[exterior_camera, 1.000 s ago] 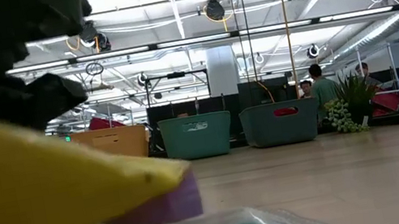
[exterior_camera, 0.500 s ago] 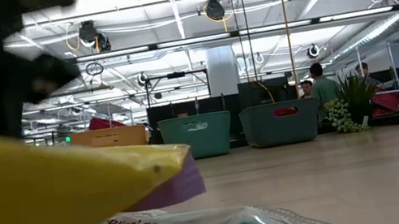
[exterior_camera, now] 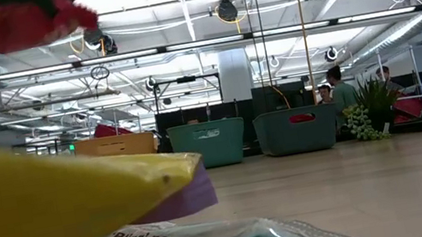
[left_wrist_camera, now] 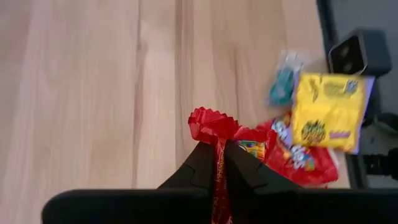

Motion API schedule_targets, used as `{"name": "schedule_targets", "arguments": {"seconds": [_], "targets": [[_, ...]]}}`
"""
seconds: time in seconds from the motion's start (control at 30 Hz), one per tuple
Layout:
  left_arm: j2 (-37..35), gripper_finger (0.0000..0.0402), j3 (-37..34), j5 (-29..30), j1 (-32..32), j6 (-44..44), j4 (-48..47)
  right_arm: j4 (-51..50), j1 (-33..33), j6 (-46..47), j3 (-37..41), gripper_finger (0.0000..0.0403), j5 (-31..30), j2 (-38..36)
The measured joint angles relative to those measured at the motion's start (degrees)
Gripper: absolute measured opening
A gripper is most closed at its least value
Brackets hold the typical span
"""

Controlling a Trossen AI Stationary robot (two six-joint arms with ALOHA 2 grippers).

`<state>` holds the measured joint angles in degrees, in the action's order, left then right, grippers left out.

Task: Sort candy
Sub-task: Put the red candy into the blue bin

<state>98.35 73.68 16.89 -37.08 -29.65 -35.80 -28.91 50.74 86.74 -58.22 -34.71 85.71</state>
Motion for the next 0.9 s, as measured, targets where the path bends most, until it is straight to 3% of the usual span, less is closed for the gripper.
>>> {"name": "schedule_targets", "arguments": {"seconds": [0.4, 0.57, 0.7, 0.9], "targets": [[-0.07, 0.0018, 0.91, 1.82, 0.00, -0.02, 0.31, 0.02, 0.00, 0.00, 0.00, 0.0121, -0.01, 0.00], [-0.07, 0.0018, 0.92, 5.87, 1.60, 0.02, 4.22, 0.00, 0.00, -0.02, 0.00, 0.0121, -0.01, 0.00], [-0.07, 0.0018, 0.96, 6.11, 5.75, -0.39, 8.82, 0.02, 0.00, -0.44, 0.00, 0.0121, -0.03, 0.00], [-0.07, 0.0019, 2.25, -2.94, 17.68, -4.66, 9.26, 0.00, -0.02, -0.87, 0.00, 0.0121, -2.66, 0.00]]}}
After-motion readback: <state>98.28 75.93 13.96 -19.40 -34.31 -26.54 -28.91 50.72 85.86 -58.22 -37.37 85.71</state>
